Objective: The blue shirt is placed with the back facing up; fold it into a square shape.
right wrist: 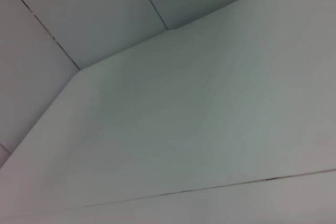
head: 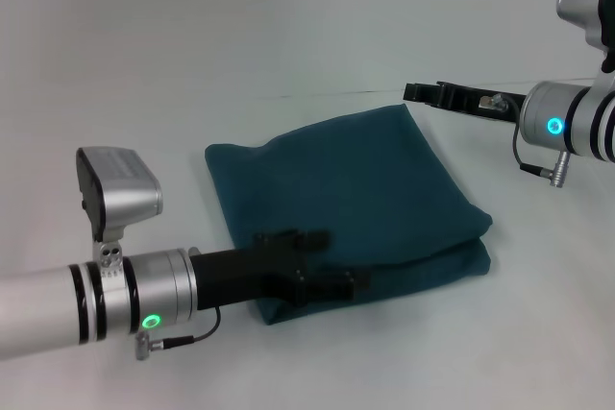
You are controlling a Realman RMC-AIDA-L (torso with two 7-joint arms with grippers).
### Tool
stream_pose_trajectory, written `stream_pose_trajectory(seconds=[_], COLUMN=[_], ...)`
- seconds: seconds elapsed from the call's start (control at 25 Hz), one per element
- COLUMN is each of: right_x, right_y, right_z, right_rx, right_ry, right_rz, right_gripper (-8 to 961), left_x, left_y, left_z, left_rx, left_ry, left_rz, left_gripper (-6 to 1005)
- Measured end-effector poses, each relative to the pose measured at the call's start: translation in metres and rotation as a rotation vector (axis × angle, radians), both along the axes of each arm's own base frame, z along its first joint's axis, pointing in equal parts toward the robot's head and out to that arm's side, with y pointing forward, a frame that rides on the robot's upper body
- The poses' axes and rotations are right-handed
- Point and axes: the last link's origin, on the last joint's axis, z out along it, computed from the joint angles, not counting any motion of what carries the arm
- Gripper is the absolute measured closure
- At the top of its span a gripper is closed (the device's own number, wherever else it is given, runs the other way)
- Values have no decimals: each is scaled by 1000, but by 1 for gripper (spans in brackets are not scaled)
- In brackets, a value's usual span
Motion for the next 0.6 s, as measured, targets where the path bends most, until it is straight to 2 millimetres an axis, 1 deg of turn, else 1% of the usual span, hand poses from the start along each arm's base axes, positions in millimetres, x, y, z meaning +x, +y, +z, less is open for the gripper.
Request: stream_pose_trajectory(seconds=[0.08, 0.36, 0.44, 0.6], right_x=[0, 1, 2, 2], right_y=[0, 0, 0, -1], right_z=[0, 2, 2, 0], right_rx=[1, 3, 1, -4], right_ry=[-1, -3, -3, -4], right_rz=[1, -1, -1, -2], right_gripper=[530, 530, 530, 531], left_x=[5, 8, 7, 3], left_y=[2, 10, 13, 14], left_z=[4, 12, 10, -6], left_rx=[11, 57, 70, 56], left_ry=[-28, -50, -30, 66], left_rz=[-9, -8, 0, 9], left_gripper=[56, 56, 56, 56])
